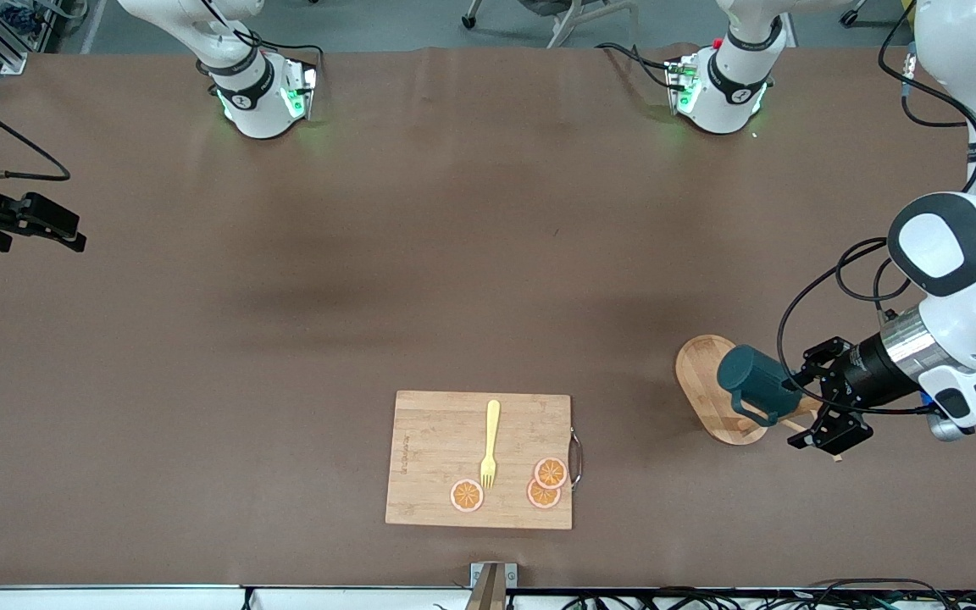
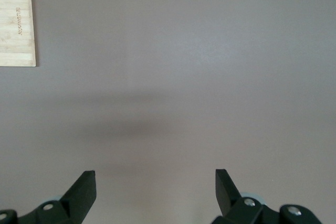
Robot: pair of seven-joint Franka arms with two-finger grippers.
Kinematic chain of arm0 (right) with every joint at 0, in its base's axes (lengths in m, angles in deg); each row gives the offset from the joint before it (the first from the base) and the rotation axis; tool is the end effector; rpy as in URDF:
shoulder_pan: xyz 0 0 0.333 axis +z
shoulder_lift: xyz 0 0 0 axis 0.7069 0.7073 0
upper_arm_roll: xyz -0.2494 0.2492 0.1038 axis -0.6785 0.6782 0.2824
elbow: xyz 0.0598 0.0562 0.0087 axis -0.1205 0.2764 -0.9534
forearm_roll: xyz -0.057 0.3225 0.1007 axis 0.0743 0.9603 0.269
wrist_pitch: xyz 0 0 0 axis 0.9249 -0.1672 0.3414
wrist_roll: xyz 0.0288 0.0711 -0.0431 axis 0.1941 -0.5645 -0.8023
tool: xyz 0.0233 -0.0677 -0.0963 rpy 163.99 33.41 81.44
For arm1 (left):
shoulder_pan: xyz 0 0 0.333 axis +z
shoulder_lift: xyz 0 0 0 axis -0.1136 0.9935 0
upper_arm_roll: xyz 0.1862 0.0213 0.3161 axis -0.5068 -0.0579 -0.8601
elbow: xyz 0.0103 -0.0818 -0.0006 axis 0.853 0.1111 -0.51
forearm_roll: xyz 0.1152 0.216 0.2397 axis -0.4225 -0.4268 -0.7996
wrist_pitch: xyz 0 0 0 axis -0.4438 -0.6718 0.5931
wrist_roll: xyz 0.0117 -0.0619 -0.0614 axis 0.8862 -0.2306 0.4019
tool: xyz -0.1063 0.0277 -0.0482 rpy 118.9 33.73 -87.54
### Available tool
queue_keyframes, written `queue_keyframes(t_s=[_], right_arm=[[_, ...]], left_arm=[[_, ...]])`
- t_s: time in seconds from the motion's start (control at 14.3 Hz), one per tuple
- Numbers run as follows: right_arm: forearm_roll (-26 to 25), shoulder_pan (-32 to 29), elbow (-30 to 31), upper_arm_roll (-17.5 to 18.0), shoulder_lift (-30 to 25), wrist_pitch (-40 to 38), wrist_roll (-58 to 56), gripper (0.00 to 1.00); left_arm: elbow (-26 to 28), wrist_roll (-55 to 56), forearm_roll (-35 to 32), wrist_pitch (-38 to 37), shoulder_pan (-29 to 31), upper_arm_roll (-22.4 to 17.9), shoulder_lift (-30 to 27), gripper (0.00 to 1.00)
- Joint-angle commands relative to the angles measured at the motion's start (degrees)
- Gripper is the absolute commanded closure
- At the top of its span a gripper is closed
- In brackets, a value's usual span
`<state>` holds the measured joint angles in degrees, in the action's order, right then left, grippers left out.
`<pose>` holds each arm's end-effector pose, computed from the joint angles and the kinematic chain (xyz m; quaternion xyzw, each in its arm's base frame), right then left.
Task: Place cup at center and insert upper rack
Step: 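Open the left gripper and withdraw it from the mug tree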
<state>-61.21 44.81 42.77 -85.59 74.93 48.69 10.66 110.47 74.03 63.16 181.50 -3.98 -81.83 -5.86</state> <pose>0.5116 -0.0187 0.6509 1.0000 -0.0050 -0.0074 0.0010 0.6815 -0.0565 0.4892 0.7994 0.5550 0.0019 0.2303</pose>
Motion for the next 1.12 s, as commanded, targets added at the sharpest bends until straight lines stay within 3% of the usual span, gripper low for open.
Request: queue_keyframes(t_s=[0.0,0.28,0.7,1.05], right_arm=[[-0.34,-0.01,1.14,0.17,-1.06,1.17,-0.23,0.0],[-0.34,-0.09,2.28,0.17,-1.15,2.06,-0.23,0.0],[-0.26,-0.09,2.28,0.17,-1.15,3.11,-0.14,0.0],[-0.26,-0.18,2.28,0.17,-1.15,2.85,-0.14,0.0]], left_arm=[[0.13,0.41,-4.65,-0.21,0.09,0.26,-1.95,0.0],[0.74,-5.81,-10.98,-6.25,-0.08,0.69,-6.42,0.0],[1.09,-30.67,-11.61,-21.37,1.06,0.35,-15.56,0.0],[1.53,-44.83,-18.02,-28.59,1.15,0.43,-20.93,0.0]])
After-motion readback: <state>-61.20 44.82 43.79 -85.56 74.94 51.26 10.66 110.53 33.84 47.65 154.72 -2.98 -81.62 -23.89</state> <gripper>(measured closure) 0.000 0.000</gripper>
